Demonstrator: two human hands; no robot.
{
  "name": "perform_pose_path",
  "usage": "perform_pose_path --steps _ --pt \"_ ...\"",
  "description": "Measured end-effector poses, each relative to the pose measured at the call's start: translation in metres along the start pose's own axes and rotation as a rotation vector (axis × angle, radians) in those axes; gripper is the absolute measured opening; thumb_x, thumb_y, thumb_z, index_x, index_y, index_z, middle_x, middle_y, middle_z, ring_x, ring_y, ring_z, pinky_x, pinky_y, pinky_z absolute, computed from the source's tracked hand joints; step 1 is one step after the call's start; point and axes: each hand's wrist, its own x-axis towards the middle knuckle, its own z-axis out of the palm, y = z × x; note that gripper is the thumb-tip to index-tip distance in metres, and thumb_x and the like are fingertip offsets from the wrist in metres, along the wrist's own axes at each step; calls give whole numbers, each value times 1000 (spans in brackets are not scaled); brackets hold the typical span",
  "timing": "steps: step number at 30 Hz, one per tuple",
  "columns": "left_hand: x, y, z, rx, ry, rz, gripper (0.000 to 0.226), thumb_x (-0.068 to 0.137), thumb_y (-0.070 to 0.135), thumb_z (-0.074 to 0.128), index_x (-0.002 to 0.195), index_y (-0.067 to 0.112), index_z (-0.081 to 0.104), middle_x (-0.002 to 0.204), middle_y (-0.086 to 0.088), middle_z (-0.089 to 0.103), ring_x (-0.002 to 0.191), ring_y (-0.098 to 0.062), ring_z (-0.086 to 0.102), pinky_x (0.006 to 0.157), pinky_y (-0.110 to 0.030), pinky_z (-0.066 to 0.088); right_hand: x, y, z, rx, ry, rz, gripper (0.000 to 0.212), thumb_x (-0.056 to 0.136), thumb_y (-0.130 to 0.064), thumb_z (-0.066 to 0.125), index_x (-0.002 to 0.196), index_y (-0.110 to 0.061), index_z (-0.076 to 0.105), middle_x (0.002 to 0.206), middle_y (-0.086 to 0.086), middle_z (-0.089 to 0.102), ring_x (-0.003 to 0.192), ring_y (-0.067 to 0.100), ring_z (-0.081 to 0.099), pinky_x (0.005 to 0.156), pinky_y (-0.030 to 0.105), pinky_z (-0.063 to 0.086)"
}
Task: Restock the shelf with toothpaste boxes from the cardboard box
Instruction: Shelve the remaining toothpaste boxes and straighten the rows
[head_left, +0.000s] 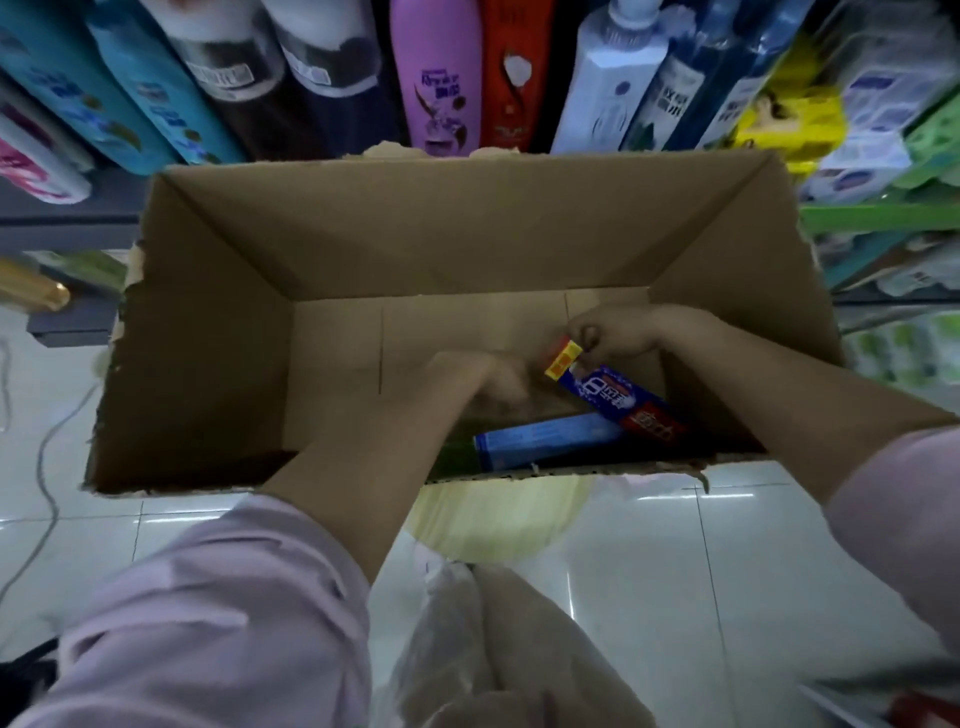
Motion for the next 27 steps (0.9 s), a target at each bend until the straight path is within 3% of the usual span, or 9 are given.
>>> perform_pose_path --steps 3,7,11,15,17,19,21,24,27 --pt "10 14 14 -32 -59 25 71 75 38 76 137 20 45 140 0 50 122 -25 52 106 -43 42 5 10 -1 268 108 -11 27 88 -31 63 102 -16 45 103 8 58 92 26 58 59 27 45" --pt "21 29 25 115 -51 142 88 75 34 77 148 22 28 150 0 36 137 -24 35 112 -42 33 9 11 2 532 234 -80 38 92 -28 56 126 -12 46 116 4 58 101 19 57 69 24 45" --pt "21 8 13 -109 129 45 76 80 30 74 143 9 37 142 -8 45 126 -26 47 104 -35 40 10 10 8 821 355 -106 37 94 -27 53 124 -5 47 124 13 60 109 25 60 92 38 48" --pt "1 -21 -4 -769 358 69 37 84 10 69 116 1 53 102 -16 63 80 -22 58 72 -33 49 5 3 10 942 403 -83 33 95 -38 49 116 -14 43 120 11 61 103 25 61 77 38 53" --pt "-14 -31 -9 -957 409 94 34 84 11 68 114 2 53 97 -11 63 85 -23 61 76 -36 51 0 -5 8 962 402 -56 44 93 -43 49 125 -15 38 119 3 57 105 21 58 85 46 52" --pt "-28 -34 -13 -1050 447 115 47 82 15 71 123 5 48 112 -12 63 103 -27 62 92 -45 50 -6 -17 5 992 419 -88 49 94 -41 49 131 -13 35 115 2 55 102 16 57 81 40 52" --pt "-42 -32 -18 -1089 506 164 44 83 14 69 120 12 46 114 -10 63 109 -28 62 97 -45 48 -12 -31 1 1019 461 -149 44 95 -40 47 125 -11 37 110 4 59 90 12 60 70 31 51" --pt "-72 -21 -23 -1088 573 265 38 83 10 68 116 15 50 107 -6 66 97 -22 66 86 -38 53 -32 -59 -6 1057 519 -241 29 96 -38 46 110 -14 38 101 2 61 79 8 62 62 29 53" --pt "-106 -14 -25 -1093 668 335 32 75 13 77 102 16 61 92 0 73 77 -13 71 69 -28 57 -54 -83 -15 1083 596 -328 25 96 -36 47 112 -19 38 107 0 60 81 7 64 58 35 57"
